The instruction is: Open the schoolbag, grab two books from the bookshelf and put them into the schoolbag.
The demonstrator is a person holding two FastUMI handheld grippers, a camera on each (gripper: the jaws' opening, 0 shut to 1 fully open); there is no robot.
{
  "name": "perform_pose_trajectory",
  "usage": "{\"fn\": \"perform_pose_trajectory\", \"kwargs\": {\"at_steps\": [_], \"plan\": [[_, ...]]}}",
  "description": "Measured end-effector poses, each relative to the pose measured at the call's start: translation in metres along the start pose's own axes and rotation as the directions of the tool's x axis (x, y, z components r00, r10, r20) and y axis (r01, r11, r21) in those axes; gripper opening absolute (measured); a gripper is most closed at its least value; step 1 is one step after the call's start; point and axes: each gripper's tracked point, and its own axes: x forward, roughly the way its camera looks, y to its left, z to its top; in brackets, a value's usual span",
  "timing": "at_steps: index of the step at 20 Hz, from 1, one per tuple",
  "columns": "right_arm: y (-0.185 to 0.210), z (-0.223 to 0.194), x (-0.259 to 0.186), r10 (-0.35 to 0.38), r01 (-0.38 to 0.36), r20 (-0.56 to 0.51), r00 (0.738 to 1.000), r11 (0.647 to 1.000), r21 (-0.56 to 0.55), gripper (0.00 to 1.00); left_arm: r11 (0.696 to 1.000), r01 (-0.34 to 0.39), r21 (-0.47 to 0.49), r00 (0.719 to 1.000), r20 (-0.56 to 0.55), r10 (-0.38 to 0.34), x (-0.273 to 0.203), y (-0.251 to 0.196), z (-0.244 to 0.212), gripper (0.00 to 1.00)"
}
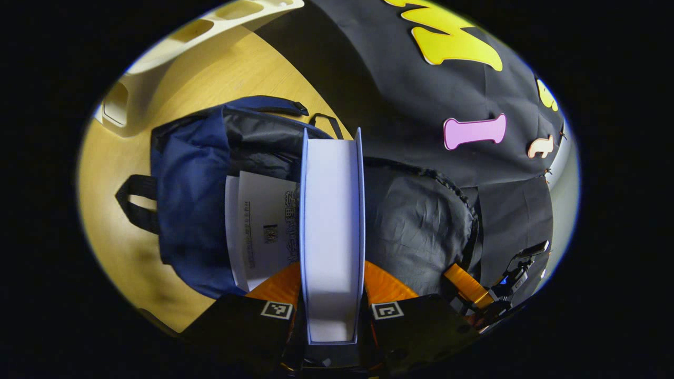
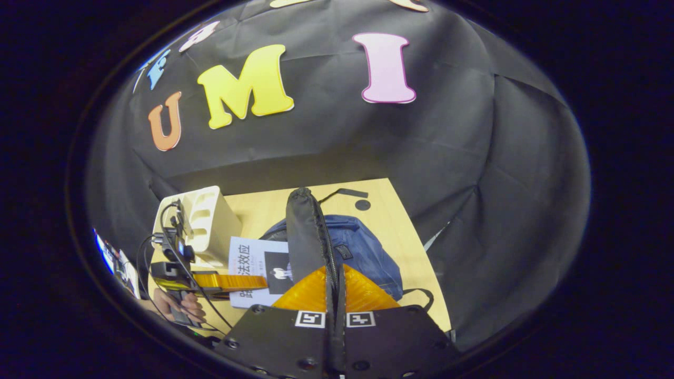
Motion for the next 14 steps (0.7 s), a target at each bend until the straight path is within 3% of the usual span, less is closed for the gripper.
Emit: {"fn": "perform_pose_trajectory", "kwargs": {"at_steps": [9,13,14], "plan": [[0.004,0.005,0.004,-0.008,0.008,-0.004,1.0,0.999,-0.031,0.0,0.995,0.082,-0.056,0.995,-0.054,-0.085,0.044,0.003,-0.014,0.4],[0.009,0.005,0.007,0.003,-0.003,-0.007,1.0,0.999,-0.039,0.0,0.994,0.074,-0.084,0.995,-0.062,-0.08,0.051,0.01,-0.015,0.42],[0.009,0.005,0.008,0.007,-0.007,-0.007,1.0,0.999,-0.04,0.02,0.994,0.072,-0.082,0.995,-0.066,-0.078,0.052,0.01,-0.015,0.35]]}}
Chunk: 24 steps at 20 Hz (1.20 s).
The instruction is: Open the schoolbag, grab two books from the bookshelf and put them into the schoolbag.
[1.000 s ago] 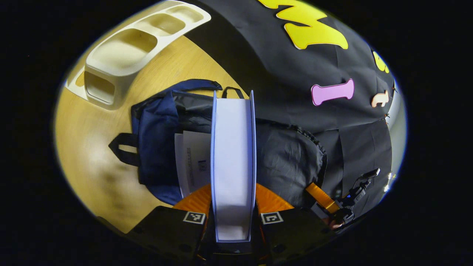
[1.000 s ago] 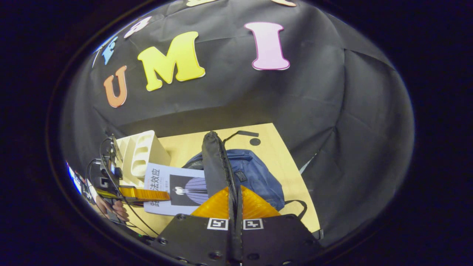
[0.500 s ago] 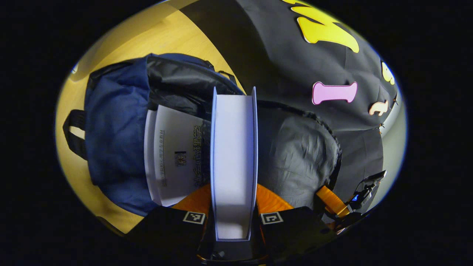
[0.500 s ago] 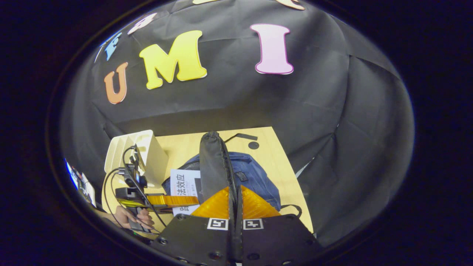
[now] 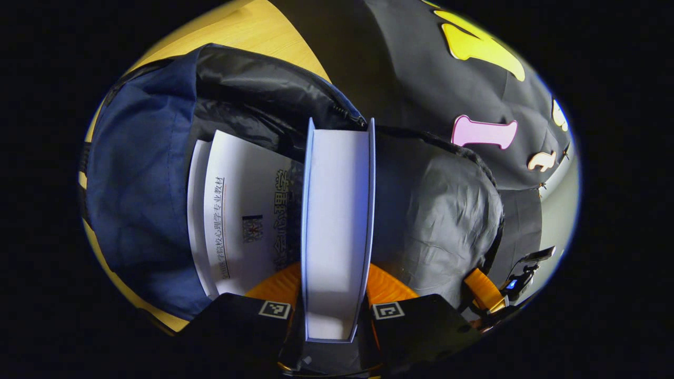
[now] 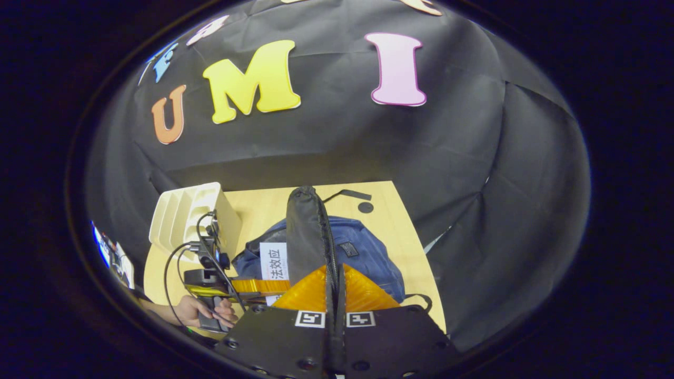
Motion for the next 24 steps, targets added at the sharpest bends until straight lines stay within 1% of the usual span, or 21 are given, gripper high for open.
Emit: {"fn": "perform_pose_trajectory", "kwargs": {"at_steps": [1,2,3,4,5,6,7,8,9,11,12,13,14,16,17,18,19,21,22,23,24], "plan": [[0.001,0.001,0.001,0.003,-0.003,-0.001,1.0,1.0,0.0,0.02,1.0,-0.003,-0.004,1.0,0.0,0.003,0.0,0.001,0.001,0.42],[0.001,-0.001,0.002,0.006,-0.006,-0.002,1.0,1.0,-0.001,0.0,1.0,-0.009,-0.009,1.0,0.006,0.009,0.0,0.003,0.001,0.43],[0.001,-0.001,0.003,0.008,-0.008,-0.003,1.0,1.0,-0.002,0.0,1.0,-0.008,-0.017,1.0,0.004,0.008,0.0,0.002,0.0,0.43],[0.001,-0.002,0.004,0.009,-0.009,-0.004,1.0,1.0,-0.003,0.0,1.0,-0.013,-0.016,1.0,0.002,0.013,0.0,0.004,0.001,0.54],[0.003,-0.003,0.005,0.015,-0.015,-0.008,1.0,1.0,0.0,0.0,0.999,-0.036,-0.024,0.999,-0.004,0.036,0.0,0.009,0.0,0.48],[0.004,-0.005,0.006,0.019,-0.019,-0.012,1.0,1.0,0.002,0.0,0.998,-0.045,-0.034,0.999,-0.009,0.044,-0.001,0.01,0.0,0.52],[0.004,-0.005,0.006,0.022,-0.022,-0.011,1.0,1.0,0.001,0.0,0.997,-0.068,-0.04,0.998,-0.016,0.067,0.001,0.015,-0.001,0.54],[0.004,-0.006,0.007,0.024,-0.024,-0.011,1.0,1.0,-0.001,0.0,0.995,-0.096,-0.039,0.995,-0.03,0.095,0.0,0.019,-0.003,0.44],[0.004,-0.006,0.007,0.026,-0.026,-0.011,1.0,1.0,-0.002,0.0,0.993,-0.111,-0.033,0.993,-0.03,0.11,0.0,0.021,-0.001,0.61],[0.004,-0.005,0.008,0.03,-0.03,-0.011,0.999,1.0,0.0,0.0,0.984,-0.177,-0.03,0.983,-0.045,0.175,-0.004,0.028,-0.001,0.66],[0.005,-0.006,0.008,0.033,-0.033,-0.01,0.999,0.999,0.003,0.0,0.976,-0.214,-0.031,0.976,-0.058,0.212,-0.006,0.032,-0.003,0.71],[0.005,-0.007,0.008,0.036,-0.036,-0.011,0.999,0.999,0.002,0.02,0.973,-0.23,-0.034,0.971,-0.067,0.227,-0.008,0.034,-0.004,0.74],[0.005,-0.007,0.008,0.038,-0.038,-0.009,0.999,0.999,-0.002,0.0,0.968,-0.25,-0.037,0.966,-0.074,0.246,-0.012,0.035,-0.006,0.89],[0.007,-0.007,0.009,0.042,-0.042,-0.006,0.999,0.999,-0.006,0.0,0.945,-0.326,-0.035,0.944,-0.068,0.324,-0.026,0.04,-0.004,0.66],[0.008,-0.008,0.009,0.047,-0.047,-0.005,0.999,0.999,-0.004,0.02,0.934,-0.355,-0.029,0.933,-0.066,0.353,-0.034,0.043,-0.004,0.91],[0.009,-0.009,0.01,0.052,-0.052,-0.005,0.999,0.999,-0.002,0.0,0.924,-0.383,-0.02,0.922,-0.065,0.381,-0.041,0.044,-0.003,0.79],[0.011,-0.009,0.01,0.057,-0.057,-0.002,0.998,0.998,-0.001,0.0,0.906,-0.424,0.006,0.904,-0.06,0.423,-0.051,0.045,-0.002,0.79],[0.014,-0.01,0.01,0.064,-0.064,0.006,0.998,0.998,0.003,0.0,0.889,-0.452,0.077,0.89,-0.022,0.455,-0.066,0.038,0.004,0.8],[0.016,-0.01,0.009,0.068,-0.068,0.01,0.998,0.998,0.004,0.0,0.873,-0.473,0.122,0.88,0.005,0.476,-0.074,0.034,0.008,0.8],[0.02,-0.011,0.008,0.075,-0.075,0.015,0.997,0.997,0.005,0.0,0.835,-0.513,0.198,0.857,0.056,0.513,-0.088,0.029,0.014,0.8],[0.023,-0.012,0.008,0.079,-0.08,0.019,0.997,0.997,0.004,0.0,0.807,-0.539,0.24,0.84,0.09,0.535,-0.1,0.025,0.019,0.8]]}}
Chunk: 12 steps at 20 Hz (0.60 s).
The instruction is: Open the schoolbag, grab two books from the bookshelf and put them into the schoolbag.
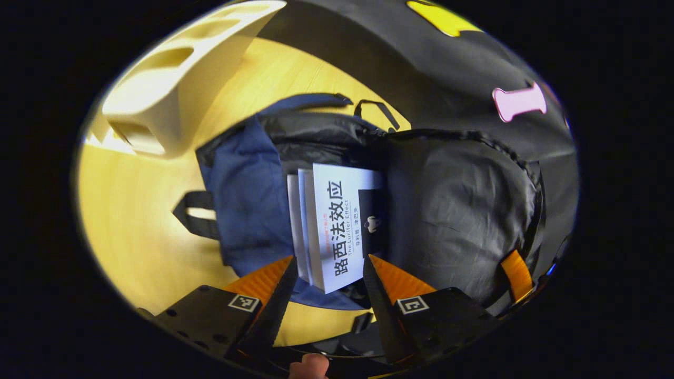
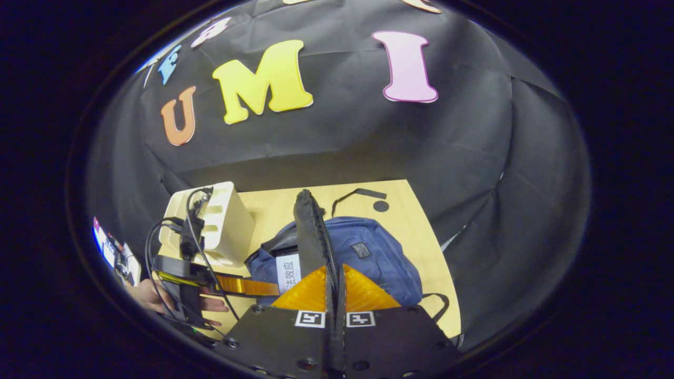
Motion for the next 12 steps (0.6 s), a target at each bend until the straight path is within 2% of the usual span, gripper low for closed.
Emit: {"fn": "perform_pose_trajectory", "kwargs": {"at_steps": [2,3,4,7,9,12], "plan": [[0.007,-0.001,-0.001,0.008,-0.008,0.009,1.0,1.0,-0.007,0.02,0.993,-0.071,0.095,0.996,0.067,0.065,-0.024,0.009,0.012,0.8],[0.011,-0.001,-0.001,0.015,-0.015,0.012,1.0,1.0,-0.007,0.0,0.985,-0.106,0.138,0.991,0.098,0.093,-0.035,0.01,0.017,0.8],[0.018,-0.002,-0.001,0.023,-0.023,0.016,1.0,1.0,-0.009,0.0,0.97,-0.149,0.193,0.982,0.14,0.123,-0.052,0.012,0.023,0.8],[0.033,-0.009,0.0,0.036,-0.035,0.016,0.999,0.999,-0.02,0.02,0.931,-0.238,0.278,0.96,0.213,0.182,-0.085,0.022,0.033,0.8],[0.042,-0.013,0.002,0.038,-0.038,0.015,0.999,0.999,-0.033,0.02,0.899,-0.297,0.323,0.946,0.23,0.23,-0.104,0.033,0.033,0.8],[0.058,-0.019,0.005,0.04,-0.04,0.011,0.999,0.998,-0.048,0.02,0.883,-0.331,0.333,0.941,0.181,0.285,-0.124,0.049,0.015,0.8]]}}
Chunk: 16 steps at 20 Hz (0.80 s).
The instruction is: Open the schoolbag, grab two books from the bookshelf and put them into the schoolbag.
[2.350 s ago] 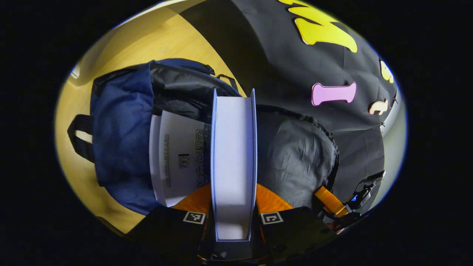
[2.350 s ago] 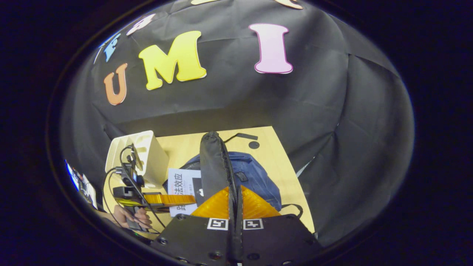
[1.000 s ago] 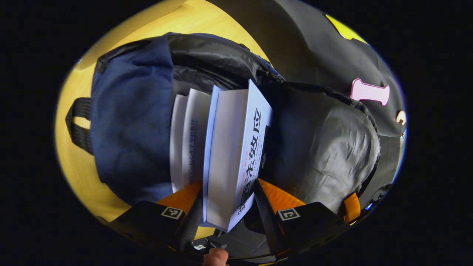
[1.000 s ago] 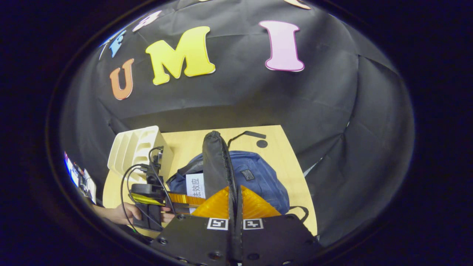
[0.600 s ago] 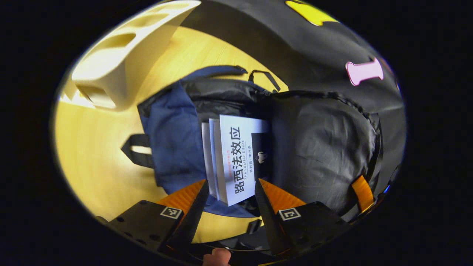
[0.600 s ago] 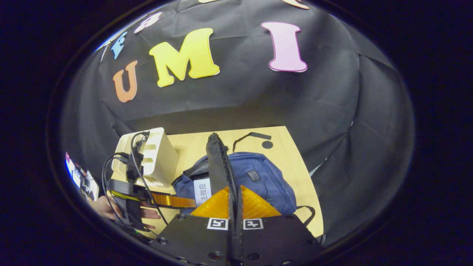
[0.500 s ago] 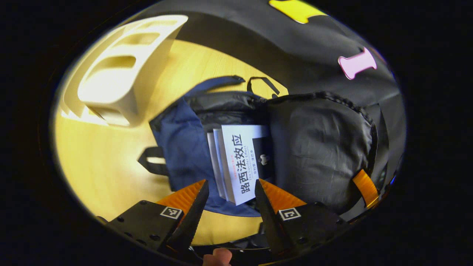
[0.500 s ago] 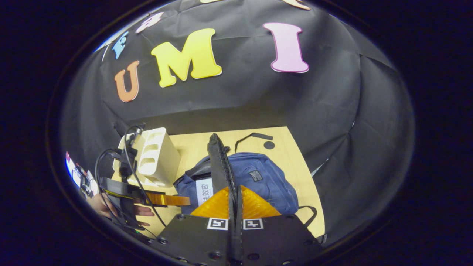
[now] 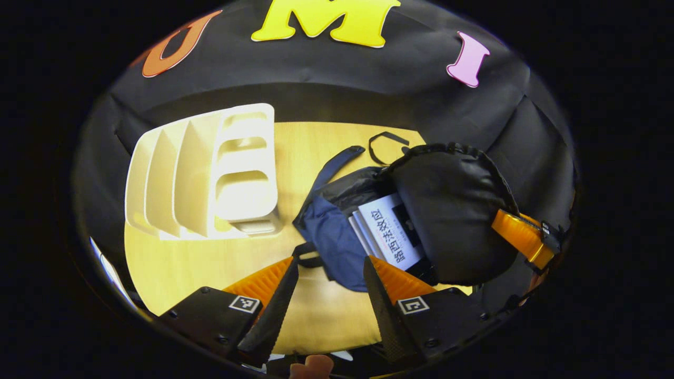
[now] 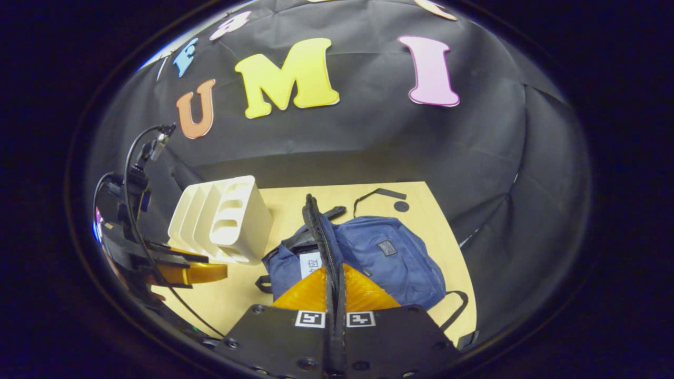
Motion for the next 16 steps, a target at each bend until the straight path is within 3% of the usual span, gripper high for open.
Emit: {"fn": "perform_pose_trajectory", "kwargs": {"at_steps": [2,5,8,11,13,16], "plan": [[0.013,-0.004,0.003,0.009,-0.009,-0.007,1.0,1.0,-0.016,0.02,1.0,-0.019,0.019,1.0,-0.009,0.02,-0.012,0.013,-0.006,0.8],[0.031,-0.012,0.007,0.023,-0.023,-0.013,1.0,0.999,-0.032,0.0,0.997,-0.071,-0.002,0.995,0.064,0.071,-0.027,0.039,0.001,0.8],[0.048,-0.016,0.007,0.048,-0.049,-0.022,0.999,0.999,-0.023,0.06,0.994,-0.098,-0.053,0.981,0.166,0.105,-0.046,0.058,0.017,0.8],[0.063,-0.018,0.006,0.087,-0.087,-0.028,0.996,0.996,0.012,0.18,0.987,-0.149,-0.062,0.944,0.29,0.161,-0.072,0.083,0.042,0.8],[0.074,-0.014,0.004,0.119,-0.118,-0.017,0.993,0.992,0.047,0.29,0.979,-0.198,-0.055,0.905,0.374,0.204,-0.09,0.098,0.062,0.8],[0.081,0.006,-0.003,0.116,-0.118,0.044,0.992,0.992,0.041,0.7,0.967,-0.246,-0.07,0.821,0.515,0.247,-0.125,0.117,0.094,0.81]]}}
